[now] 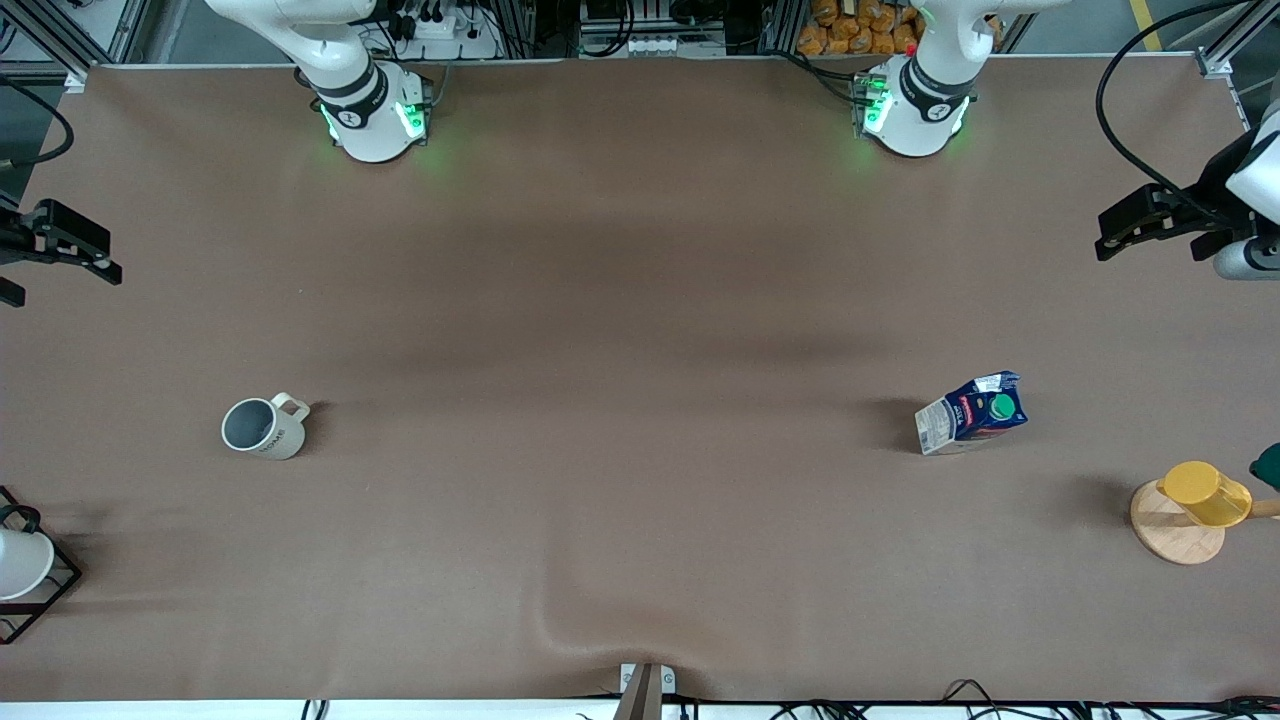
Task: Place milk next to cup
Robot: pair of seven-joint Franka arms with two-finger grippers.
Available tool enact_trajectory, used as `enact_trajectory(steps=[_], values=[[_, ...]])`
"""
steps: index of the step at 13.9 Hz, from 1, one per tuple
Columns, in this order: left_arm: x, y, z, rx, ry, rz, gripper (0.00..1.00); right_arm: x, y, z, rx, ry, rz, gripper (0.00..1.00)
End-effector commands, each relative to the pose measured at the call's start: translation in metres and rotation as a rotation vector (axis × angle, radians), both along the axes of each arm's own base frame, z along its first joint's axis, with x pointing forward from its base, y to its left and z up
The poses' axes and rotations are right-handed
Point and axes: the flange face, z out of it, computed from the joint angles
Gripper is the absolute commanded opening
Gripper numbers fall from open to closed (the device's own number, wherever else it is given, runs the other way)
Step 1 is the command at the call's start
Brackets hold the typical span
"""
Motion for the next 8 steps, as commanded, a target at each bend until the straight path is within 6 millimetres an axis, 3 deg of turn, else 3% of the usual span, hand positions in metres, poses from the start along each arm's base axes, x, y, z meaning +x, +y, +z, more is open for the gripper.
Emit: enact_trajectory(steps=[1,3,8], values=[[0.001,0.001,0.004,0.018,-0.005,0.0,1.0,-0.002,0.002,0.003,0.013,0.004,-0.014,1.0],[0.006,-0.001,-0.005,0.018,0.012,-0.004,1.0,-0.002,-0.002,0.002,0.013,0.005,-0.02,1.0],[0.057,0.005,-0.088,0.006,0.068,0.009,1.0,0.004,-0.006,-0.01,0.012,0.025,-0.02,1.0]])
